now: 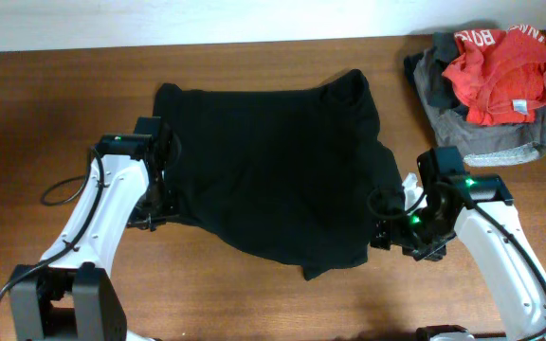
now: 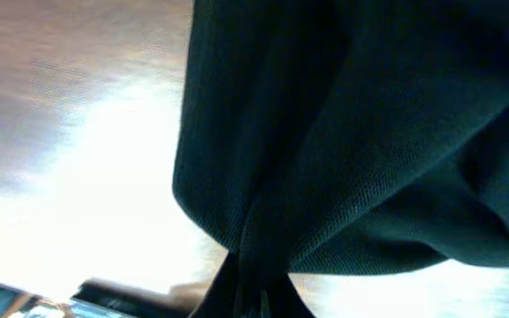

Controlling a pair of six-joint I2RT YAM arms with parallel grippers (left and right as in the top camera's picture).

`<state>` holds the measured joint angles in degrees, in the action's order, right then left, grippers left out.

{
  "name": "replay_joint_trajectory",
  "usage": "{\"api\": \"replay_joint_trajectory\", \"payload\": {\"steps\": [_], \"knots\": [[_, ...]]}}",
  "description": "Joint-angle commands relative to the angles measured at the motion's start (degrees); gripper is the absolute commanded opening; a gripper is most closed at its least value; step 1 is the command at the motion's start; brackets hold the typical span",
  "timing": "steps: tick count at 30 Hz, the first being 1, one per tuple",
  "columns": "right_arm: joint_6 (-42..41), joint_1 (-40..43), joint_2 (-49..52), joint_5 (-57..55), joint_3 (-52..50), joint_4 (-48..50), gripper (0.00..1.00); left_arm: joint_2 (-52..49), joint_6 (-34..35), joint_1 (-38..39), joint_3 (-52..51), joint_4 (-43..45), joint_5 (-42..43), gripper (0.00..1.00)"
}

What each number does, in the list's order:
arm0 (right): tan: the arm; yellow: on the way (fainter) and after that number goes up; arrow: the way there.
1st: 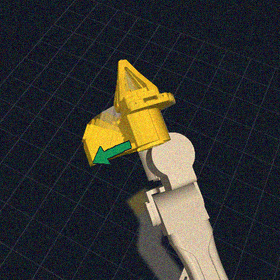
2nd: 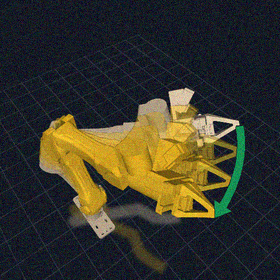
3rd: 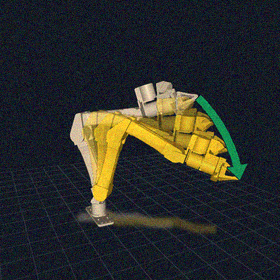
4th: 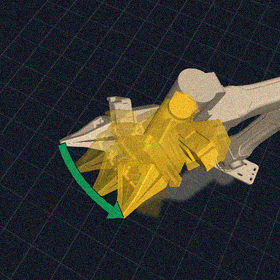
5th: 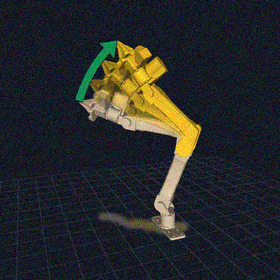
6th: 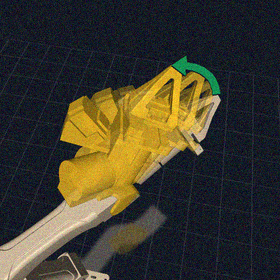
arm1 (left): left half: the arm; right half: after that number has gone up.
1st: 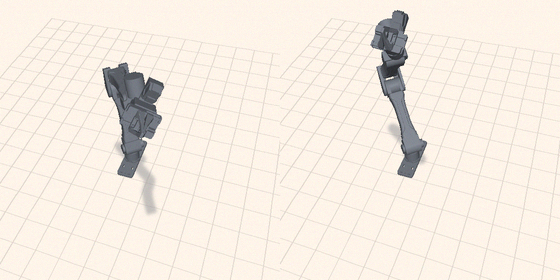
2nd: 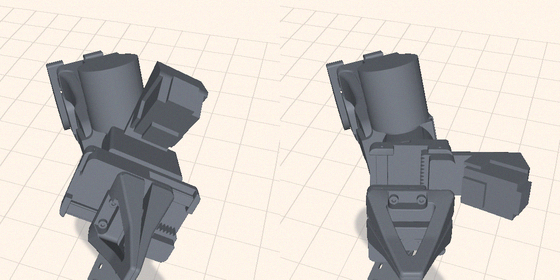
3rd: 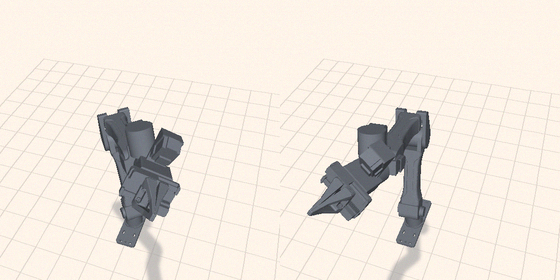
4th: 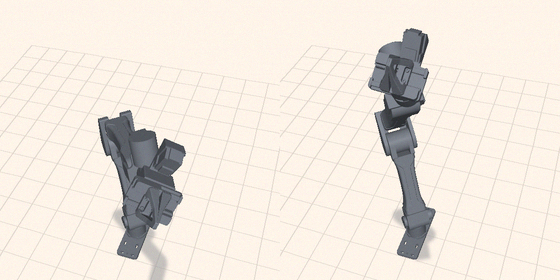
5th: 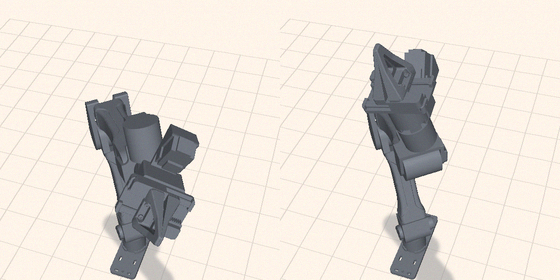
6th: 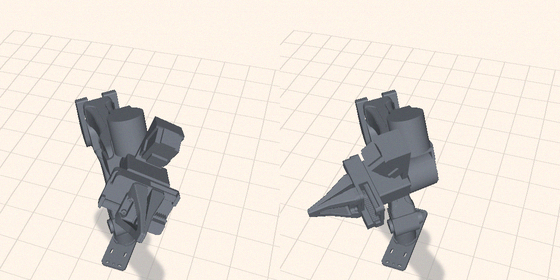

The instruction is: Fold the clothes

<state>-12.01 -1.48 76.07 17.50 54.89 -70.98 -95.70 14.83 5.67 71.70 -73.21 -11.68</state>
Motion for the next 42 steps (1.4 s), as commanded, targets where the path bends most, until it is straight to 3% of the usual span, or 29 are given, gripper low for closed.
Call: {"api": "replay_joint_trajectory", "payload": {"steps": [1,10,16,23,34,38,41,42], "knots": [[0.9,-0.1,0.0,0.3,-0.3,-1.9,0.70,0.1,-0.8,0.1,0.6,-1.0,-6.5,0.01],[0.5,-5.7,0.2,0.7,-4.9,3.2,0.64,0.1,-0.8,0.1,0.6,0.5,-6.5,0.01],[-5.7,-11.3,1.0,0.7,-11.0,12.5,0.57,0.1,-0.8,0.1,0.6,0.7,-6.5,0.01],[-10.0,-11.6,4.8,0.5,-15.0,24.0,0.45,0.1,-0.8,0.1,0.6,0.7,-6.5,0.01],[-10.0,-11.6,17.5,-0.2,-15.3,28.4,0.45,0.1,-0.8,0.1,0.6,0.8,-6.5,0.01],[-11.1,-11.6,18.2,-2.5,-15.3,28.5,0.56,0.1,-0.8,0.1,0.6,1.1,-6.5,0.01],[-11.0,-11.6,18.2,-2.5,-15.3,28.4,0.36,0.1,-0.8,0.1,0.6,1.4,-6.5,0.01],[-11.1,-11.6,18.2,-2.4,-15.3,28.3,0.18,0.1,-0.8,0.1,0.6,1.6,-6.5,0.01]]}}
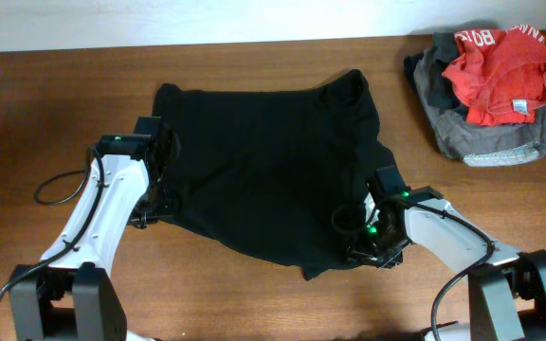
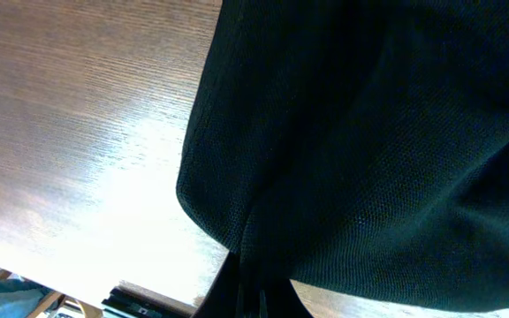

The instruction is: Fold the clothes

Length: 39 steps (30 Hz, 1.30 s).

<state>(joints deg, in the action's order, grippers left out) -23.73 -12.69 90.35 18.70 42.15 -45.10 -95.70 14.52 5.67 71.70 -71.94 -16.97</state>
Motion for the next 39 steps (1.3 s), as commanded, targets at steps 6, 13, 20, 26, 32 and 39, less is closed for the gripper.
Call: {"api": "replay_joint_trajectory", "payload": {"steps": [6,13,20,26,32,39], "knots": [[0.7,0.7,2.9,-3.5,-0.8,-0.8,0.04,0.1,-0.5,0.1,0.6,0.3,-1.2,0.01],[6.2,6.4,-2.9,-4.0,6.8,-13.8,0.04,0.1,-0.5,0.1,0.6,0.3,-2.0,0.01],[8.7,8.6,-4.7,-5.9,17.1,-16.2,0.04,0.1,-0.5,0.1,0.6,0.5,-2.4,0.01],[8.7,8.6,-2.6,-5.9,17.8,-8.4,0.04,0.1,-0.5,0.1,0.6,0.8,-2.4,0.01],[10.0,8.6,2.5,-4.7,18.0,1.0,0.04,0.1,-0.5,0.1,0.6,2.2,-2.3,0.01],[11.8,8.6,2.9,-4.1,22.9,-0.1,0.45,0.1,-0.5,0.1,0.6,3.4,-2.3,0.01]]}}
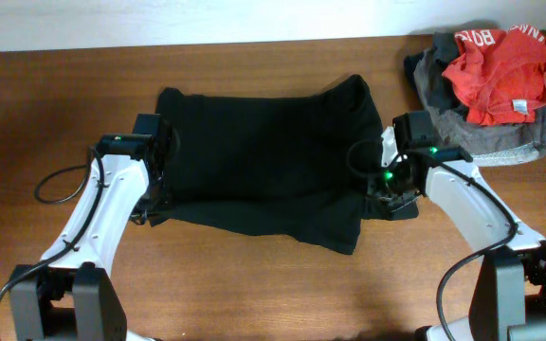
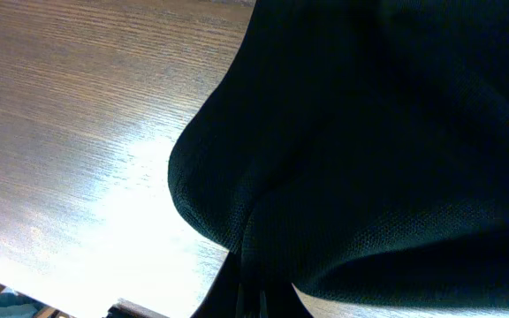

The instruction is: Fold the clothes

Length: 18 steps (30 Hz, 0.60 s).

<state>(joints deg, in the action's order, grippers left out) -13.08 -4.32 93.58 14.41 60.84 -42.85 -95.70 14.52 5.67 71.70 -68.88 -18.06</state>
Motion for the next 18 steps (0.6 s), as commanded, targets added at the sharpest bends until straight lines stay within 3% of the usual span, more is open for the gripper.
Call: {"api": "replay_joint_trajectory", "payload": {"steps": [1,5,10,13,18], "knots": [[1.1,0.2,-0.4,0.1,5.4,-4.6,0.45,0.1,-0.5,0.1,0.6,0.5,-1.2,0.01],[1.1,0.2,-0.6,0.2,9.0,-15.5,0.47,0.1,-0.5,0.1,0.6,0.7,-1.2,0.01],[2.8,-0.5,-0.6,0.5,6.4,-22.9,0.47,0.1,-0.5,0.1,0.6,0.8,-1.2,0.01],[2.7,-1.6,-0.6,1.1,3.4,-22.8,0.46,0.1,-0.5,0.1,0.6,0.9,-1.2,0.01],[2.1,-5.4,-0.6,3.8,-5.3,-12.4,0.47,0.1,-0.5,0.1,0.6,1.2,-1.2,0.01]]}}
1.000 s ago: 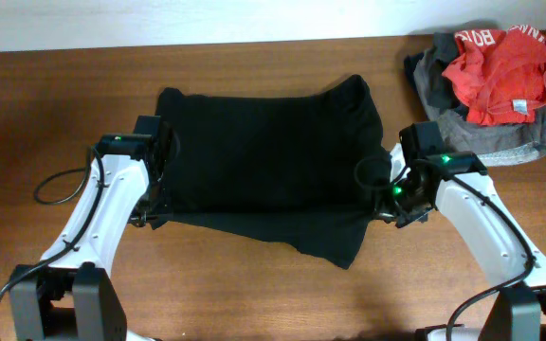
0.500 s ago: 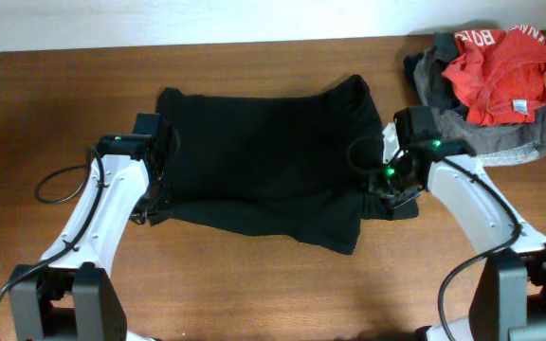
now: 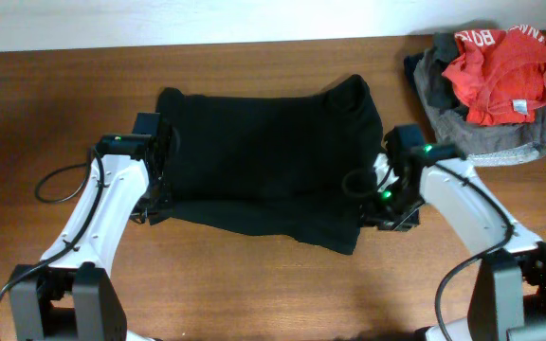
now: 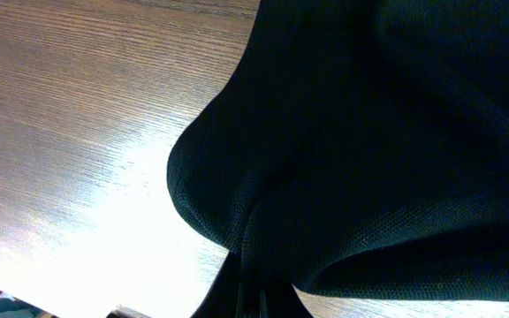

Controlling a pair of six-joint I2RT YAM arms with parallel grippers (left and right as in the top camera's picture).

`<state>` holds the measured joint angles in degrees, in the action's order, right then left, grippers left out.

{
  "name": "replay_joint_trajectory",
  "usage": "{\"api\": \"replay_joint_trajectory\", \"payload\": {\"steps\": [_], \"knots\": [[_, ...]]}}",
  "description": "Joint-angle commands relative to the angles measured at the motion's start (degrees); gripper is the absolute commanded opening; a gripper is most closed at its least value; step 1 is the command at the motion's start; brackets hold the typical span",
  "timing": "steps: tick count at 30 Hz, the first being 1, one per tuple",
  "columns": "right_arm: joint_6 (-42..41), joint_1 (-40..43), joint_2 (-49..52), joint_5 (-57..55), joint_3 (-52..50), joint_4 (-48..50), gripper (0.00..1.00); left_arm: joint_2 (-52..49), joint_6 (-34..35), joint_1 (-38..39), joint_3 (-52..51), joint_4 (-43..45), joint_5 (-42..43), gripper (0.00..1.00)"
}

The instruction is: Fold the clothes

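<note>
A black garment lies spread across the middle of the table, its front hem slanting down to the right. My left gripper is at the garment's front left corner. In the left wrist view the black cloth bunches into a fold pinched between the shut fingers of the gripper. My right gripper sits at the garment's front right edge, touching or just beside the cloth. Its jaws are hidden under the arm.
A pile of clothes sits at the back right corner: a red garment on top of a grey one. Bare brown table runs along the front. A black cable loops beside the left arm.
My right gripper has shifted a little toward the front along the garment's right edge. The garment and my left gripper are where they were.
At first the garment reached far toward the front, with my left gripper shut on its left corner and my right at its right edge. Then my right gripper was at the front right corner. After that it was farther back, and the garment was shorter front to back.
</note>
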<state>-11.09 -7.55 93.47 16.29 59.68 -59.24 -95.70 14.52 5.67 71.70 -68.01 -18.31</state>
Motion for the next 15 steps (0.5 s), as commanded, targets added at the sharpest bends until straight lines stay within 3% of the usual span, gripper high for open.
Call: {"api": "replay_joint_trajectory", "payload": {"steps": [1,12,13,15], "knots": [[-0.4,-2.5,-0.5,2.0,-5.2,5.9,0.46,0.1,-0.5,0.1,0.6,0.3,-1.0,0.01],[-2.9,-3.0,-0.4,1.1,-12.5,18.9,0.45,0.1,-0.5,0.1,0.6,0.5,-1.0,0.01],[-3.0,-3.0,-0.4,1.1,-13.0,19.2,0.37,0.1,-0.5,0.1,0.6,0.5,-1.0,0.01],[-3.5,-3.0,-0.4,1.1,-13.2,18.7,0.09,0.1,-0.5,0.1,0.6,0.4,-1.0,0.01]]}}
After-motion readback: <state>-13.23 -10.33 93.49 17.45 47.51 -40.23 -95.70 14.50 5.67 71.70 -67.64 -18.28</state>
